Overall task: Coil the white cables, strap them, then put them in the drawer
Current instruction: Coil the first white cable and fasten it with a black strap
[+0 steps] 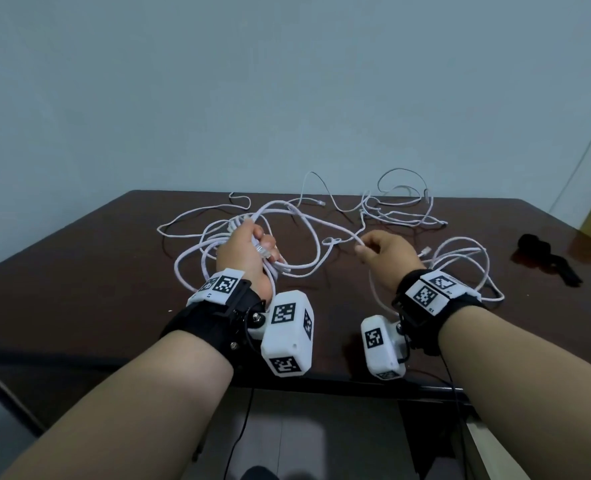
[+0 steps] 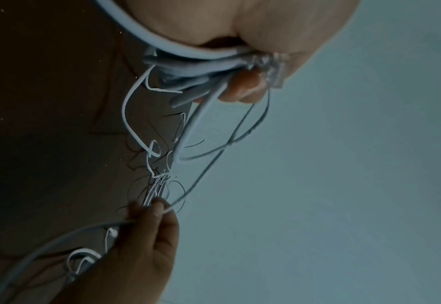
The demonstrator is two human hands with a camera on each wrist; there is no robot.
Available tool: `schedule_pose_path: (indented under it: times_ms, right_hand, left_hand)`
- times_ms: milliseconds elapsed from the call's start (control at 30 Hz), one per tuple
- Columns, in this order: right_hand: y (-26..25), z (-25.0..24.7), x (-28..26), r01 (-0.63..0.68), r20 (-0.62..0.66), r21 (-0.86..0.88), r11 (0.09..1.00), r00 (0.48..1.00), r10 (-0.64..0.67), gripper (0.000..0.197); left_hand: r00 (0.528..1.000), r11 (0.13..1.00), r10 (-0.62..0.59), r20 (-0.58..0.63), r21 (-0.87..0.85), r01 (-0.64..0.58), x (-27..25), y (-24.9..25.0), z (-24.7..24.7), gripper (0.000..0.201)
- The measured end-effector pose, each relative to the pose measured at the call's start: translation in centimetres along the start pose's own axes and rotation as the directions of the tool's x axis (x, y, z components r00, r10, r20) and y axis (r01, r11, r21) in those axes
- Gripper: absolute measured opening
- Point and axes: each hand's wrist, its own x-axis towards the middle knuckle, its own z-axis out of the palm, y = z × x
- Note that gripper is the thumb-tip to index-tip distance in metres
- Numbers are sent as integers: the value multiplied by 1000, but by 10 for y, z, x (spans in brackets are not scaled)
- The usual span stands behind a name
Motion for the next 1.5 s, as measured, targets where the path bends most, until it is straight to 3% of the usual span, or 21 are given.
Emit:
schedule_pose_path:
  times_ms: [100, 200, 300, 400, 500, 667, 733, 833, 967, 1067, 1167, 1300, 1400, 1500]
  right_hand:
    - [-3, 5, -8, 43, 231, -146, 988, 973, -9, 11]
    - [-10, 11, -19, 99, 476, -247, 964, 879, 31, 21]
    - [-15, 21, -25, 155, 525, -247, 957, 851, -2, 22]
    - [-14, 30, -26, 127, 623, -216, 968, 782, 36, 45]
    - [-12, 39, -33, 208, 685, -332, 920, 724, 83, 59]
    - [-8, 49, -40, 325, 648, -384, 865, 762, 1, 27]
    - [-7, 49, -40, 303, 581, -374, 876, 813, -33, 19]
    - [-7, 50, -36, 253, 465, -334, 908, 882, -74, 33]
    - [-11, 68, -33, 254, 540, -316, 914, 840, -47, 59]
    - [-14, 80, -34, 265, 591, -345, 900, 807, -11, 48]
    - [-16, 79, -36, 254, 621, -246, 935, 782, -49, 27]
    - [-15, 64, -27, 265, 532, -232, 936, 840, -106, 22]
    - [-25, 44, -20, 331, 503, -210, 920, 843, -188, 24]
    - [-40, 22, -22, 335, 452, -83, 939, 852, -264, 21]
  left_hand:
    - [989, 997, 29, -146, 71, -19, 2, 2, 0, 31]
    - [960, 975, 94, -262, 220, -36, 7, 6, -2, 34]
    - [965, 973, 112, -239, 223, -58, 8, 2, -4, 39]
    - [979, 973, 143, -148, 200, -112, 8, -7, -5, 44]
    - [979, 967, 170, -116, 210, -143, 11, -10, -6, 43]
    - [978, 959, 182, -100, 238, -154, 15, -13, -11, 41]
    - [977, 959, 175, -119, 245, -142, 15, -13, -12, 41]
    - [972, 950, 186, -147, 278, -140, 11, -14, -11, 41]
    - [971, 941, 215, -104, 289, -177, 5, -16, -5, 37]
    - [969, 927, 222, -108, 333, -175, 9, -16, -11, 44]
    - [962, 884, 256, -93, 426, -194, 16, -16, -23, 69]
    - [943, 840, 310, -118, 499, -214, 19, -13, -28, 71]
    - [951, 807, 294, -97, 559, -192, 19, -15, -33, 62]
    - [961, 692, 276, -15, 697, -188, 18, -19, -36, 60]
